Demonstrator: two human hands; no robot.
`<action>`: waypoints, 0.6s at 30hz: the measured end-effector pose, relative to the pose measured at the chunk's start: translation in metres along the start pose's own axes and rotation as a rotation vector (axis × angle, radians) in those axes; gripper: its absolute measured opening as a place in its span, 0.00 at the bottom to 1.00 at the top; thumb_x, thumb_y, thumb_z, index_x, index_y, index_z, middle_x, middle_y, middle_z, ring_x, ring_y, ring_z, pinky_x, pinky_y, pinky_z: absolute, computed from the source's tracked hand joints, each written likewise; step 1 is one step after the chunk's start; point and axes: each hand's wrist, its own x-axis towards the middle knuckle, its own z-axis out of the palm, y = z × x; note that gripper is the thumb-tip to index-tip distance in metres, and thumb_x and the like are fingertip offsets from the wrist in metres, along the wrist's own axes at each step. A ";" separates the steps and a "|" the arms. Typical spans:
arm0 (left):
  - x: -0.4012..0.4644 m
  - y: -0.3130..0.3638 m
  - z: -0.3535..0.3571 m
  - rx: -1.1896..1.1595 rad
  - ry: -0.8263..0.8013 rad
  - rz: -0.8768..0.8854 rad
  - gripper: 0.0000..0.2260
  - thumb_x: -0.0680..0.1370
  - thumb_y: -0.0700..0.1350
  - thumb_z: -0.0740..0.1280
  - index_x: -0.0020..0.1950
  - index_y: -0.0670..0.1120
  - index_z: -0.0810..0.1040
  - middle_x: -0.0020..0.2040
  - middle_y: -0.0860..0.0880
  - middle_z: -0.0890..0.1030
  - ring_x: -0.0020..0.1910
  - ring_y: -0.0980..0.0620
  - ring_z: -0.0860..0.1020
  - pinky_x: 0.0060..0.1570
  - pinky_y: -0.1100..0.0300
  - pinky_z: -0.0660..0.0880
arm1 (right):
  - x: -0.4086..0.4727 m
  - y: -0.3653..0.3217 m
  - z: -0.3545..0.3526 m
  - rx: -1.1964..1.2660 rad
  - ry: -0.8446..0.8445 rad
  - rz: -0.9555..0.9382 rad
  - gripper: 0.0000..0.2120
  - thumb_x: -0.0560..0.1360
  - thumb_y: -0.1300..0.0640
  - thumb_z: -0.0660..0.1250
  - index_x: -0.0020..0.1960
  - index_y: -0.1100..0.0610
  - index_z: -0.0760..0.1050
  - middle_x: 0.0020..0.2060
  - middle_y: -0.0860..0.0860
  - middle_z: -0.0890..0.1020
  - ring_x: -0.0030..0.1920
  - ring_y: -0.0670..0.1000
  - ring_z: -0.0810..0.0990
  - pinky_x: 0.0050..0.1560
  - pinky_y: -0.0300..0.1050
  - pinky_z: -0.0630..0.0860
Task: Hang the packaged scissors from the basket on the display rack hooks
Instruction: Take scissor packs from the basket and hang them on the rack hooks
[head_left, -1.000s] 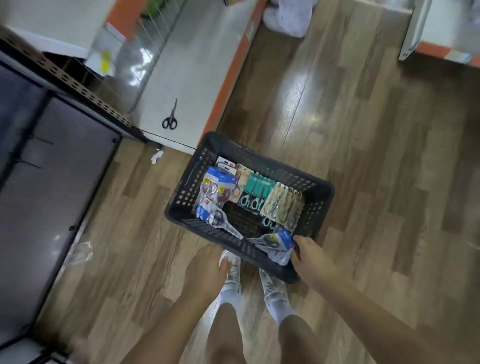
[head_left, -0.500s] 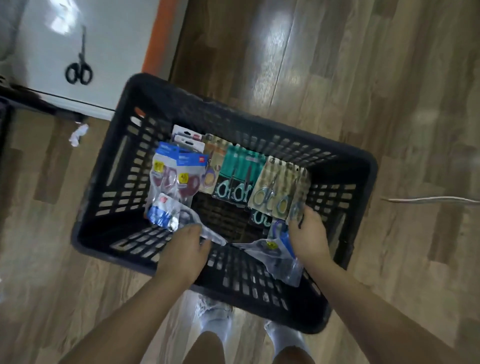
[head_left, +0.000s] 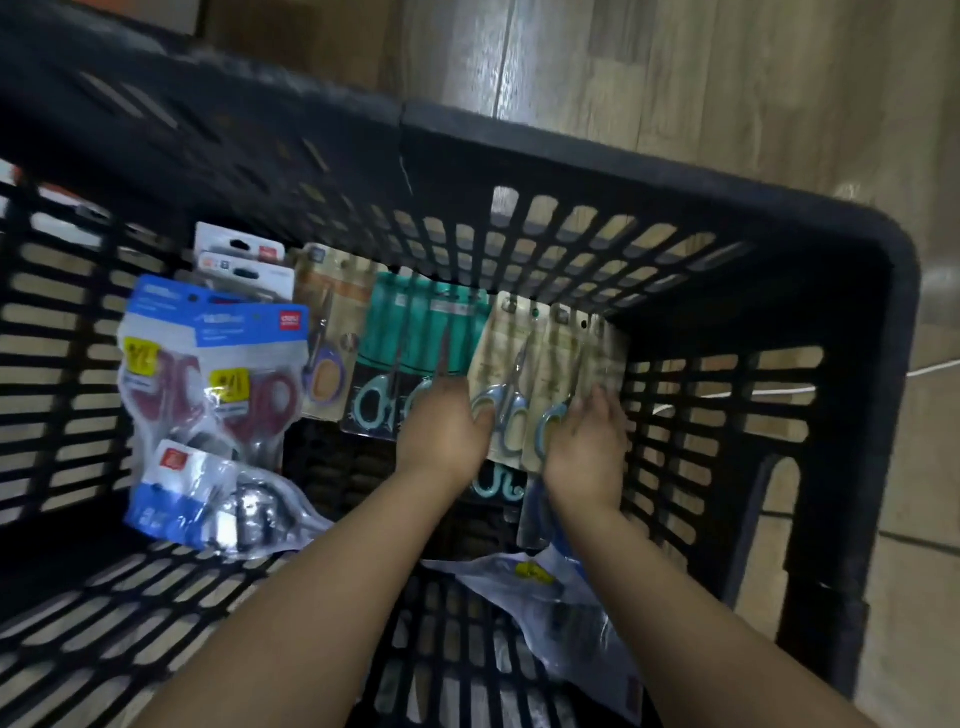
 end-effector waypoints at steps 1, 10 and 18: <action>0.004 0.001 0.004 0.041 0.025 -0.007 0.16 0.80 0.51 0.59 0.57 0.39 0.73 0.58 0.41 0.74 0.56 0.42 0.72 0.48 0.53 0.70 | 0.000 0.003 0.004 -0.013 0.005 -0.038 0.20 0.82 0.56 0.50 0.72 0.58 0.63 0.73 0.58 0.62 0.73 0.56 0.59 0.70 0.47 0.56; 0.026 0.011 0.013 0.007 0.080 -0.176 0.28 0.74 0.58 0.68 0.64 0.39 0.67 0.64 0.41 0.69 0.62 0.41 0.70 0.57 0.51 0.69 | 0.007 0.001 0.008 -0.043 -0.011 0.038 0.20 0.81 0.55 0.54 0.73 0.51 0.61 0.74 0.56 0.59 0.73 0.56 0.60 0.70 0.54 0.62; 0.023 -0.005 -0.002 -0.308 0.005 -0.249 0.25 0.72 0.51 0.72 0.65 0.44 0.70 0.64 0.45 0.75 0.60 0.45 0.75 0.52 0.56 0.71 | 0.015 -0.006 0.002 -0.055 -0.142 0.176 0.35 0.78 0.43 0.58 0.77 0.54 0.45 0.74 0.56 0.58 0.71 0.61 0.60 0.70 0.57 0.59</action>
